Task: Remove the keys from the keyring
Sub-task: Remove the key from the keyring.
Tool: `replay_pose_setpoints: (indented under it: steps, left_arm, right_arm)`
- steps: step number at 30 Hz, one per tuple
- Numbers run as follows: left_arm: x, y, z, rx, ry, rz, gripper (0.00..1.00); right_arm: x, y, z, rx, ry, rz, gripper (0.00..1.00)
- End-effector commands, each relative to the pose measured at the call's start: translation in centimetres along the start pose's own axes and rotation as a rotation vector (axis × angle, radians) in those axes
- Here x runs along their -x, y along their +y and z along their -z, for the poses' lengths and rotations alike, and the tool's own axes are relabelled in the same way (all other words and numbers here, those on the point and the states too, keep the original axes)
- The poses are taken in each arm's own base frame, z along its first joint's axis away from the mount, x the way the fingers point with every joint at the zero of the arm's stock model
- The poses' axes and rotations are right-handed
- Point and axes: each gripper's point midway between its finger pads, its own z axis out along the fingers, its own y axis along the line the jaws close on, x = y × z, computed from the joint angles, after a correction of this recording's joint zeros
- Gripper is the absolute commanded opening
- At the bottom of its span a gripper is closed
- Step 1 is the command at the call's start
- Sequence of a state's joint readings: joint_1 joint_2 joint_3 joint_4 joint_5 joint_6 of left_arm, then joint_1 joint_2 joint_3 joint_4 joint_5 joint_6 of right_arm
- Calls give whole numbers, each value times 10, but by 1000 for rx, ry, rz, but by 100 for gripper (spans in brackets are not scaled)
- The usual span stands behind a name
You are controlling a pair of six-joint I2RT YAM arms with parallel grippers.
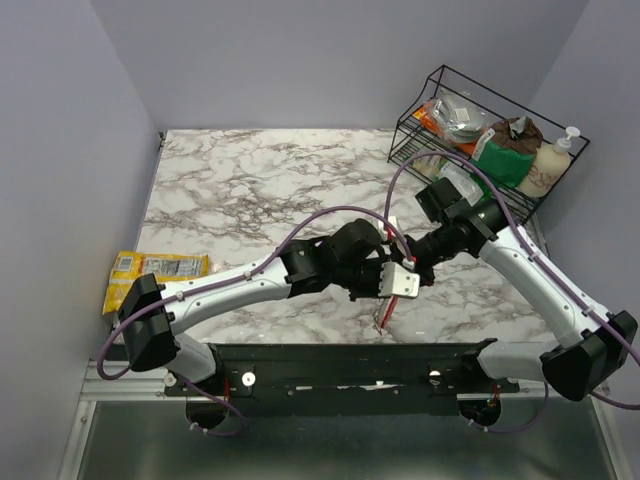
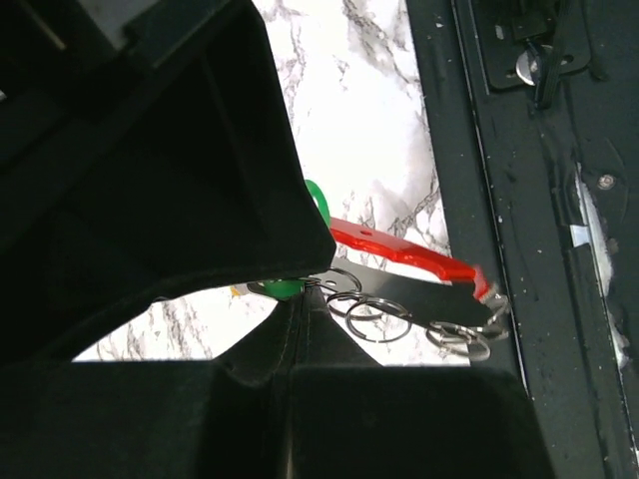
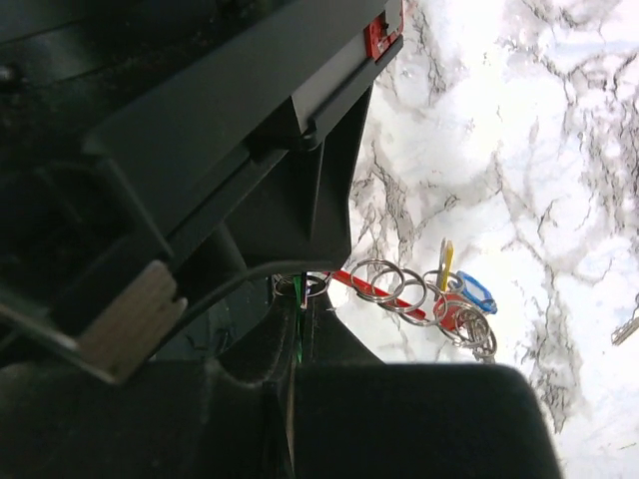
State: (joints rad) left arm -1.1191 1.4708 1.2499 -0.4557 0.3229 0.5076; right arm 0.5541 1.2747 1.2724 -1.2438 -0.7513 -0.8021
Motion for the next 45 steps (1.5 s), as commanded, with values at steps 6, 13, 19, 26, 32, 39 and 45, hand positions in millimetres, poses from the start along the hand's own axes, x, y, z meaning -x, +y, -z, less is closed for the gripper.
replay_pose_setpoints:
  steps: [6,13,19,26,32,39,45]
  left_arm:
    - [0,39,-11,35,-23,248,0]
    - [-3,47,-15,30,-23,337,0]
    - [-9,56,-16,37,-23,395,0]
    - [-12,66,-13,69,-39,433,0]
    - [-6,73,-5,81,-97,468,0]
    - [3,69,2,53,-151,472,0]
    - [5,67,6,52,-166,464,0]
  right_arm:
    - [8,32,4,26,-108,111,1]
    - [-6,34,2,-1,-93,138,1]
    - [-10,37,5,-27,-92,157,1]
    - [-17,34,4,-58,-79,166,1]
    - [-25,26,5,-118,-57,183,1]
    - [-30,25,0,-121,-56,177,1]
    - [-24,26,3,-126,-76,187,1]
